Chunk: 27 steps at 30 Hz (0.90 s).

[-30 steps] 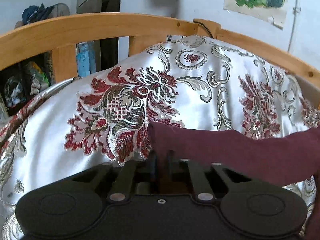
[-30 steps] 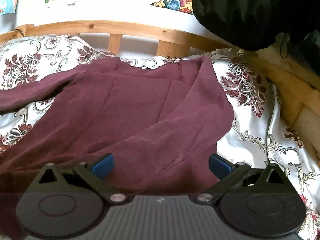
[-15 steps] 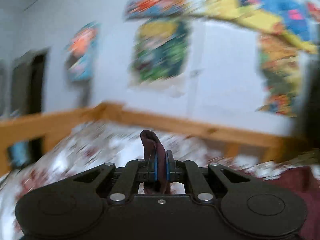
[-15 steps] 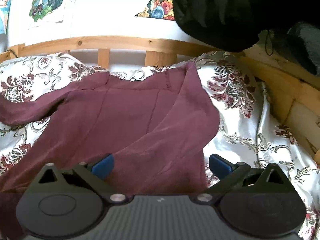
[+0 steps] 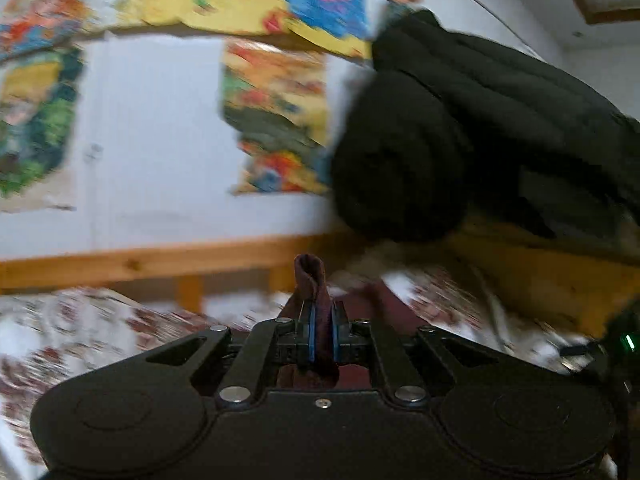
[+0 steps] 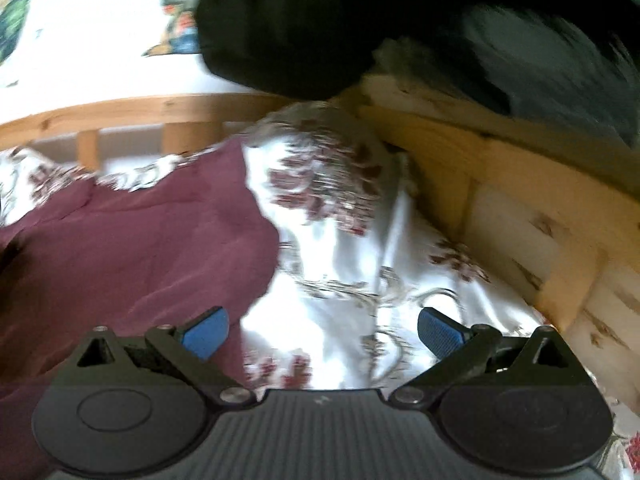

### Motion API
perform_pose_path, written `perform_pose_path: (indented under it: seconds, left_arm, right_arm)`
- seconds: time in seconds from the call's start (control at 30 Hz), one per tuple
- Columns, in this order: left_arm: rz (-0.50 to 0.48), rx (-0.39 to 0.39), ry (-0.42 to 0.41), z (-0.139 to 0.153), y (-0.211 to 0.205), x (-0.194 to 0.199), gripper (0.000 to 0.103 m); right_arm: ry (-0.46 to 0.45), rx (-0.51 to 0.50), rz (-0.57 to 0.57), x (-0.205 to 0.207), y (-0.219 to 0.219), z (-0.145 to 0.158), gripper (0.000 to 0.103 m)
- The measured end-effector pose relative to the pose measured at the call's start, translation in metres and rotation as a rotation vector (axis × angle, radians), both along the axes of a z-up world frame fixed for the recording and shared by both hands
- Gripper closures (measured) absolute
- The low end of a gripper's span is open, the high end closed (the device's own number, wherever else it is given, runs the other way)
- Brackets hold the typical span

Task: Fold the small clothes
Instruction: 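Fold the held sleeve across the shirt back with the left tool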

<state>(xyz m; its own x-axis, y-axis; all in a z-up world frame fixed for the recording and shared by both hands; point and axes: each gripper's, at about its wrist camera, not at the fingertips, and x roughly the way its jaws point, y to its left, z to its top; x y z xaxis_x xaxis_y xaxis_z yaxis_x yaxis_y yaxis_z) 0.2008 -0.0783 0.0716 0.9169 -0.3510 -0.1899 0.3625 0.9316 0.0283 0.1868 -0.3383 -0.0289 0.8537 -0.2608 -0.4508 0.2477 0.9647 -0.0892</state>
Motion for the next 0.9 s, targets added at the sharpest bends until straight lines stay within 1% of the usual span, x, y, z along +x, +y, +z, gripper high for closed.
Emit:
perform_pose_path:
  seconds: [0.13,0.2,0.4,0.5,0.6,0.67,0.7,0.77,0.8,0.83,0.9]
  left_arm:
    - [-0.083,-0.001,0.077,-0.024,-0.024,0.007,0.096]
    - [-0.107,0.002,0.111,-0.037,-0.034,0.007,0.096]
    - [-0.126,-0.024,0.255,-0.068,-0.038,0.006,0.095]
    - [-0.134,-0.029,0.319,-0.086,-0.034,-0.003,0.091]
    - [-0.147,-0.040,0.378,-0.097,-0.031,-0.006,0.081]
    - [-0.156,-0.056,0.418,-0.102,-0.028,-0.007,0.064]
    - [-0.155,-0.066,0.436,-0.104,-0.025,-0.008,0.059]
    - [-0.151,-0.086,0.463,-0.104,-0.019,-0.012,0.039]
    - [-0.147,-0.097,0.466,-0.103,-0.015,-0.016,0.035]
    - [-0.143,-0.102,0.458,-0.103,-0.009,-0.021,0.028]
    - [-0.128,-0.082,0.442,-0.100,0.000,-0.030,0.021]
  right_arm:
    - [0.001,0.047,-0.047,0.000,-0.019,-0.001,0.000]
    - [0.000,0.064,-0.054,0.000,-0.024,-0.002,0.000]
    - [0.013,0.063,-0.031,0.000,-0.018,-0.004,0.000]
    - [0.025,0.067,-0.020,0.000,-0.016,-0.007,0.000]
    - [0.037,0.070,-0.015,0.002,-0.015,-0.010,0.000]
    - [0.041,0.069,-0.013,0.002,-0.014,-0.011,0.000]
    - [0.043,0.071,-0.012,0.002,-0.013,-0.011,0.000]
    - [0.049,0.080,0.003,0.002,-0.011,-0.013,0.000]
    - [0.053,0.089,0.029,0.003,-0.008,-0.013,0.000]
    - [0.053,0.096,0.057,0.002,-0.005,-0.014,0.000]
    - [0.039,0.103,0.144,-0.001,0.007,-0.013,0.000]
